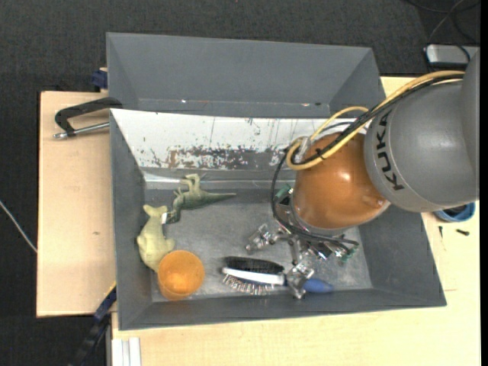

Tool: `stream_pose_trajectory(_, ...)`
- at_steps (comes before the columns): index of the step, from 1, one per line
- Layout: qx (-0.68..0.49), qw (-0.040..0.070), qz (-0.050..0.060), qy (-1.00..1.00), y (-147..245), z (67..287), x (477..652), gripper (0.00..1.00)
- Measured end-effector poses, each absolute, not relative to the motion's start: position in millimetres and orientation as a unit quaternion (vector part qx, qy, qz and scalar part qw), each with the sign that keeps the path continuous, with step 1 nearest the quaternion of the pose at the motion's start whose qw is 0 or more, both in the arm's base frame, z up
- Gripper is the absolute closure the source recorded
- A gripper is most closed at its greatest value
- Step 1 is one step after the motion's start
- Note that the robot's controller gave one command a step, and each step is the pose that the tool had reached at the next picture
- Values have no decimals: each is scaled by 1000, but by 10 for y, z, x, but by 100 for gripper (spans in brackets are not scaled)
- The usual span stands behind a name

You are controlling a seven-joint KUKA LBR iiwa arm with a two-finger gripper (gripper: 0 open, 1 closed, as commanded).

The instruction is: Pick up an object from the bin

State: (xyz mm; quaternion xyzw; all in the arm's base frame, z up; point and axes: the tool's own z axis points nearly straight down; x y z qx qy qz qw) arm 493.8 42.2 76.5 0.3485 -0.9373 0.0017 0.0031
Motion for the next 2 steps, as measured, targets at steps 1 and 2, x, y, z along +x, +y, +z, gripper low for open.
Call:
stream_pose_trajectory(1, 346, -2, 1, -938, 424, 729, 4933, 100)
stream_pose_trajectory(2, 511, -6, 2, -860, 158, 2264, 5305, 100)
